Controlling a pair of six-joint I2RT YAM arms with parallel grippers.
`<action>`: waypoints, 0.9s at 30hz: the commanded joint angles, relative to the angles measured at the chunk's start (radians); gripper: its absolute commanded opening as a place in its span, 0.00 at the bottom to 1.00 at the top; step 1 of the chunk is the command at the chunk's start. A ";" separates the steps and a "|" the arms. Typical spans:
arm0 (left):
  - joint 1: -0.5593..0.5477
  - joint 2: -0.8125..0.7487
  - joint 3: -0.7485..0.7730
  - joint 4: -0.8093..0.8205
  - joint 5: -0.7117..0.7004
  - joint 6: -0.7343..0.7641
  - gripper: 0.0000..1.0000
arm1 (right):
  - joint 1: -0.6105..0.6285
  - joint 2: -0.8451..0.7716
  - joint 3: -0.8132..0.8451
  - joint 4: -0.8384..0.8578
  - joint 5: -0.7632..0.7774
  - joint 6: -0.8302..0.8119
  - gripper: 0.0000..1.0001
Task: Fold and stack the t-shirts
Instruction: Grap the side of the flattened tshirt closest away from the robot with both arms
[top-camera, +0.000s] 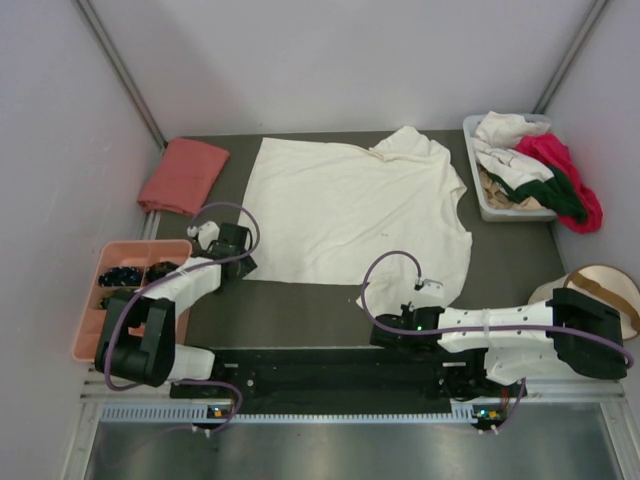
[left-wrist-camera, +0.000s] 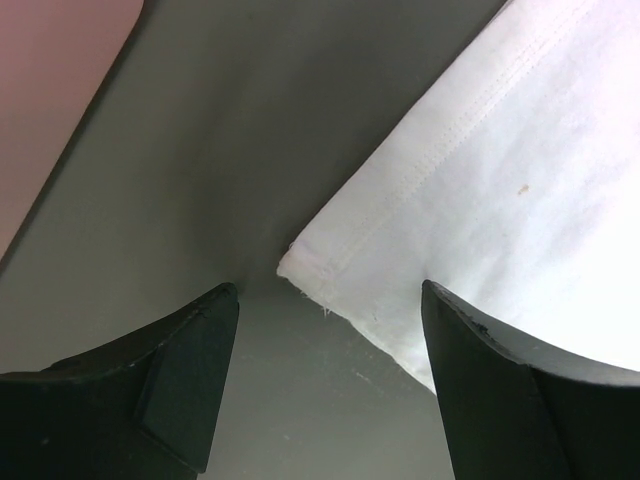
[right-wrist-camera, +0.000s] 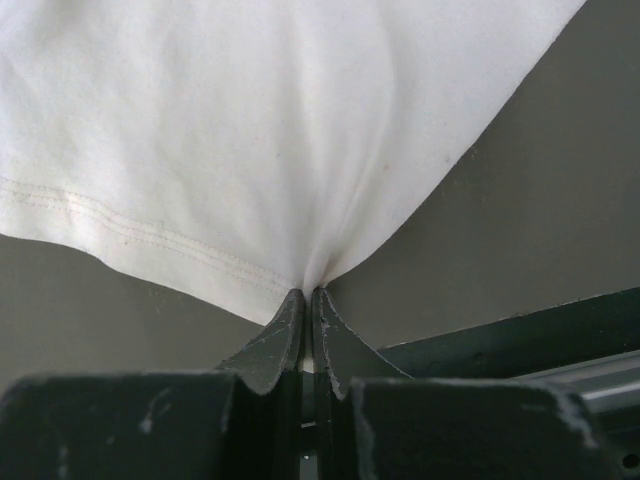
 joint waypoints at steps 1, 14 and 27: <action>0.008 0.013 0.004 0.024 0.005 -0.029 0.78 | -0.005 0.013 -0.034 0.023 -0.091 -0.006 0.00; 0.043 0.003 -0.006 0.010 -0.003 -0.051 0.71 | -0.008 0.010 -0.039 0.029 -0.091 -0.007 0.01; 0.060 0.011 -0.006 0.020 0.034 -0.044 0.48 | -0.014 0.003 -0.036 0.024 -0.085 -0.012 0.01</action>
